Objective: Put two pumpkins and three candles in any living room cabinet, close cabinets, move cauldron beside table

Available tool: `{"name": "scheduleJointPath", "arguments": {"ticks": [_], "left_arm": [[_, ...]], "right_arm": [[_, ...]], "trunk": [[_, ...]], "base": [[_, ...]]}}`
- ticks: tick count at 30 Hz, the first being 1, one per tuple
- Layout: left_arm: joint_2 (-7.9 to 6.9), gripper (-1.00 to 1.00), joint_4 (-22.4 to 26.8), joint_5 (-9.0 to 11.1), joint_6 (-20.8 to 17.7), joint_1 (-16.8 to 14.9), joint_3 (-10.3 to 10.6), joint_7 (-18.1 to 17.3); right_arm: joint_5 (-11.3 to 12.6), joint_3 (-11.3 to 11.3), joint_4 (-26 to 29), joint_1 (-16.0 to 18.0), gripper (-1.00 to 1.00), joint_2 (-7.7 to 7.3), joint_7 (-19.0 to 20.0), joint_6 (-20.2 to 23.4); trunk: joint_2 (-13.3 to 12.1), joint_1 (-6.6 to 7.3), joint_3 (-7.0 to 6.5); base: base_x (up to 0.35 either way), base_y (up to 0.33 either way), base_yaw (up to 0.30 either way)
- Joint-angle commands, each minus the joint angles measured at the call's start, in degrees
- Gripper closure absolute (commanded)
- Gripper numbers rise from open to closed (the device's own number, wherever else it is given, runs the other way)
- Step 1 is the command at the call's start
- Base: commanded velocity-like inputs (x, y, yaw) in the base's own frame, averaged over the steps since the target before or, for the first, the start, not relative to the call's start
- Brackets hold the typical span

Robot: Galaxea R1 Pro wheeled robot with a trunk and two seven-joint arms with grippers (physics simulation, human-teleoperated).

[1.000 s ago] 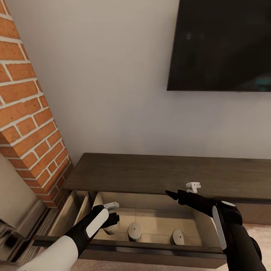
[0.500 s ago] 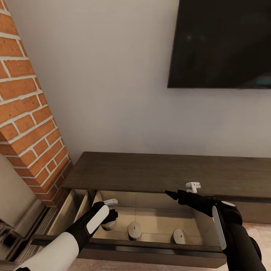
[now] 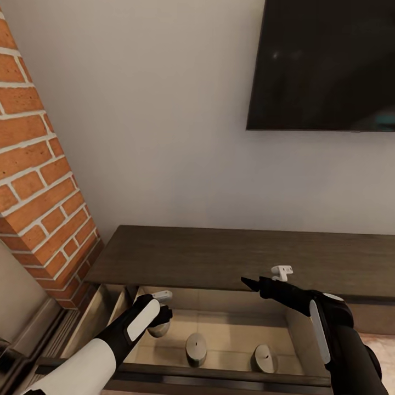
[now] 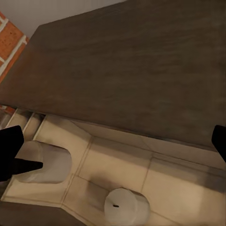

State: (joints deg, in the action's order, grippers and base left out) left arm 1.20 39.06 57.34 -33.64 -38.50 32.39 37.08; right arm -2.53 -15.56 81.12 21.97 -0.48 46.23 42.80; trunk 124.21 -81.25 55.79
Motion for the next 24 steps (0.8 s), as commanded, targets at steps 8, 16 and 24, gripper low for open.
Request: {"name": "scheduleJointPath", "arguments": {"ticks": [8, 16, 24], "left_arm": [[0.27, 1.00, 0.0, 0.2, 0.0, 0.0, -0.2, 0.0], [0.22, 1.00, -0.3, 0.2, -0.2, 0.0, -6.5, 0.0], [0.21, 1.00, -0.3, 0.1, -0.2, 0.0, -6.7, 0.1]], "right_arm": [[0.1, 0.0, 0.0, 0.0, -1.00, -0.04, 0.0, 0.0], [0.1, 0.0, 0.0, 0.0, -1.00, -0.04, 0.0, 0.0], [0.1, 0.0, 0.0, 0.0, -1.00, -0.04, 0.0, 0.0]], "trunk": [[2.0, -1.10, 0.90], [5.2, -2.86, 2.33], [8.4, -4.61, 3.77]], "base": [[0.000, 0.000, 0.000], [0.000, 0.000, 0.000], [0.000, 0.000, 0.000]]}}
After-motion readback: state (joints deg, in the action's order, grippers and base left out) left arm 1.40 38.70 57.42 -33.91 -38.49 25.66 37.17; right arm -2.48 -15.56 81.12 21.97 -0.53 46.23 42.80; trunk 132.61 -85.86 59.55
